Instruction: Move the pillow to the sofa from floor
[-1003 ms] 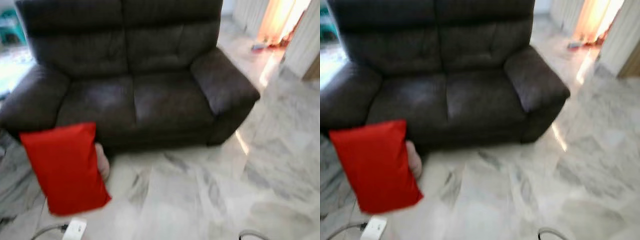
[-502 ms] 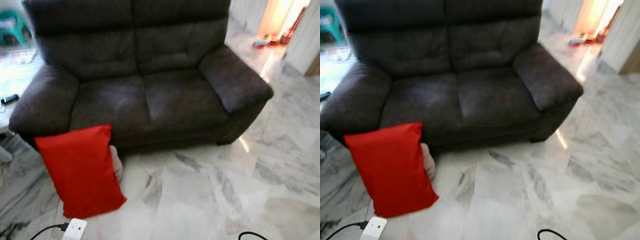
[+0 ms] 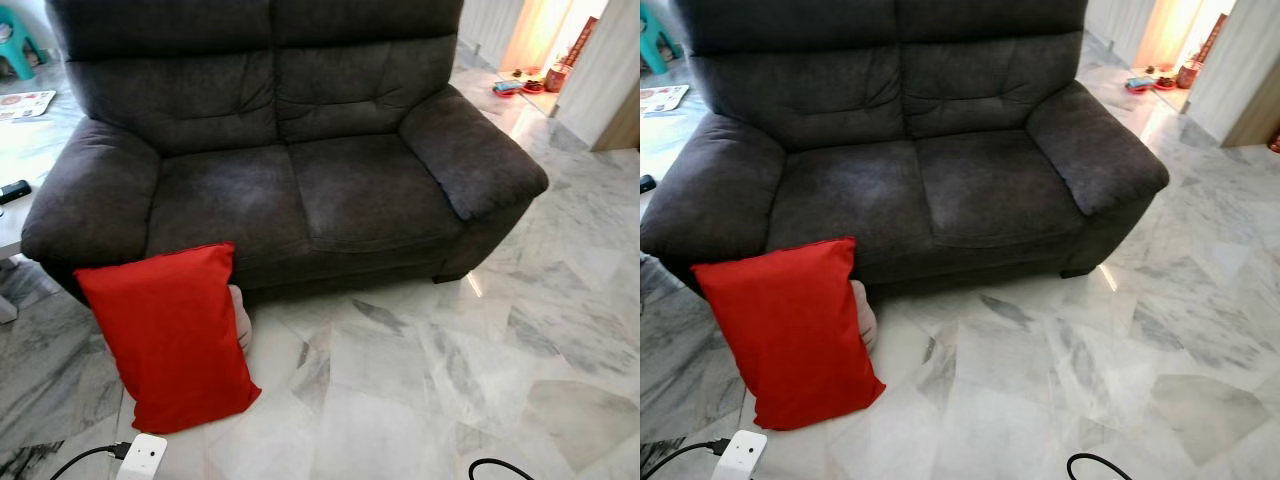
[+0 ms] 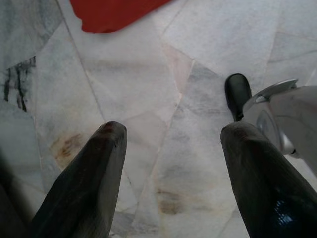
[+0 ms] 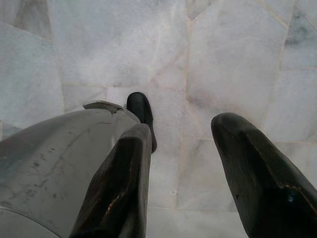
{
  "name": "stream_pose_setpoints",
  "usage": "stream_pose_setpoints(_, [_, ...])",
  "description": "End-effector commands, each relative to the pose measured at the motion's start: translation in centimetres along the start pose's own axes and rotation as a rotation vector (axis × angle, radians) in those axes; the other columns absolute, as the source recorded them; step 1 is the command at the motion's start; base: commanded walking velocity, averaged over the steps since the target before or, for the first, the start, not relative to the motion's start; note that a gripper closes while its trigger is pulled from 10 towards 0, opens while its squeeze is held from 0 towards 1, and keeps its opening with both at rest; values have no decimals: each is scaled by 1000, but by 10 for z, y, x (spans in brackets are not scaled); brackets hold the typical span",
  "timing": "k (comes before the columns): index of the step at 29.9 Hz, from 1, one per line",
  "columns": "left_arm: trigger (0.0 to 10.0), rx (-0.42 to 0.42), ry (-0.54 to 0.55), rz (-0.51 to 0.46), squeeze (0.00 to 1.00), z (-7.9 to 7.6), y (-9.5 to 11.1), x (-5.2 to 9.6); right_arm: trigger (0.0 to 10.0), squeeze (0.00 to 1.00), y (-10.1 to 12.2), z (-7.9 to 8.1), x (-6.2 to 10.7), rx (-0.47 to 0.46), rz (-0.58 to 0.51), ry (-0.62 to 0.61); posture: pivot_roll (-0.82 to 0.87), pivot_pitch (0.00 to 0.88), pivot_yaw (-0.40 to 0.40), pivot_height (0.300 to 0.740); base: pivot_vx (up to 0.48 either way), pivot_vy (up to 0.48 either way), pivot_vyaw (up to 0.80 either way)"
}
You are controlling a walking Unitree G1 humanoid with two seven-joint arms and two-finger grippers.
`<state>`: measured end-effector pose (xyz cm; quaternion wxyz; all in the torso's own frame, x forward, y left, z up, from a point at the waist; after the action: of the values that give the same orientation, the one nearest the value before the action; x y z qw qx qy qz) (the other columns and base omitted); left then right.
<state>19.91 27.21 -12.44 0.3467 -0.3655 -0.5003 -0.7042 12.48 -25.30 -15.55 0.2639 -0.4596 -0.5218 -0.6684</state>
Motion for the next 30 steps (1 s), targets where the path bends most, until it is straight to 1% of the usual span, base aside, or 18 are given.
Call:
stream_pose_setpoints(1, [10000,1,-4,19,0,0,-6,1,10000,0,-1,-4,1,16,6,-4,-14,74,9,740,0,0,0])
stream_pose_setpoints(3, [10000,2,-4,21,0,0,-6,1,10000,0,-1,-3,1,30,4,1,-15,75,9,740,0,0,281])
stream_pose_setpoints(30, [10000,33,-9,14,0,-1,-5,1,10000,0,1,-3,1,46,1,9,-14,72,6,740,0,0,800])
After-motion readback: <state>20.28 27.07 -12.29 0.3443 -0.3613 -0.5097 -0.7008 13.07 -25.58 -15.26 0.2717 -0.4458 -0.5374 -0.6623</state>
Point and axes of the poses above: a point about 5 cm out from each wrist's last joint towards the gripper, its own x axis pointing back from the gripper into the wrist, its own y axis along the axis of the wrist's last joint, z = x × y, the point moved 6 cm from there along -x, pointing out of the wrist towards the gripper, and after that the axes turned 2 degrees about -x, right-handed, at the moved point
